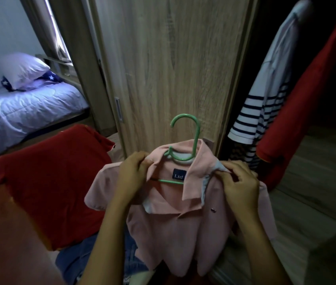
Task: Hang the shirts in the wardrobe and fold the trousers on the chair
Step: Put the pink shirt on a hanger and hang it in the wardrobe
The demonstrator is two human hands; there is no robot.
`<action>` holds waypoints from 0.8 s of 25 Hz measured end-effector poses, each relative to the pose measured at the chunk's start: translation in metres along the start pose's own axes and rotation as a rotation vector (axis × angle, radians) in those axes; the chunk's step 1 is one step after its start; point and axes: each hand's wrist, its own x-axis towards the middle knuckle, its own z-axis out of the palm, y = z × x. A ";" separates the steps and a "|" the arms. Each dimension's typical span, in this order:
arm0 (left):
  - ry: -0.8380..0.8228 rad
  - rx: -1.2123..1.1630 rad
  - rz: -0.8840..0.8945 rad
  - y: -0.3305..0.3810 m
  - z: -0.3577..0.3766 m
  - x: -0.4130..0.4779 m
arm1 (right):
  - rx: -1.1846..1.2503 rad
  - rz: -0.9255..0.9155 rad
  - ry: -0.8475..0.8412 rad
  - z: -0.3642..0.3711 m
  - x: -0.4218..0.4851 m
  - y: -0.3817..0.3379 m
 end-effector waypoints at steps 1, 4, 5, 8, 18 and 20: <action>0.042 -0.043 -0.012 0.000 0.000 -0.001 | 0.064 0.084 -0.094 -0.004 0.004 0.004; 0.099 -0.085 0.020 -0.001 0.000 -0.002 | 0.418 0.509 -0.268 -0.014 0.027 0.004; 0.094 -0.092 0.051 -0.002 -0.001 -0.002 | 0.468 0.602 -0.275 -0.017 0.037 0.003; 0.044 -0.127 0.133 0.001 -0.002 -0.006 | 0.341 0.580 -0.606 -0.012 0.069 -0.010; -0.053 -0.132 0.113 0.000 0.004 -0.012 | 0.404 0.470 -1.293 0.028 0.103 -0.021; -0.042 -0.143 0.113 0.000 0.002 -0.012 | 0.577 0.612 -1.289 0.032 0.102 -0.008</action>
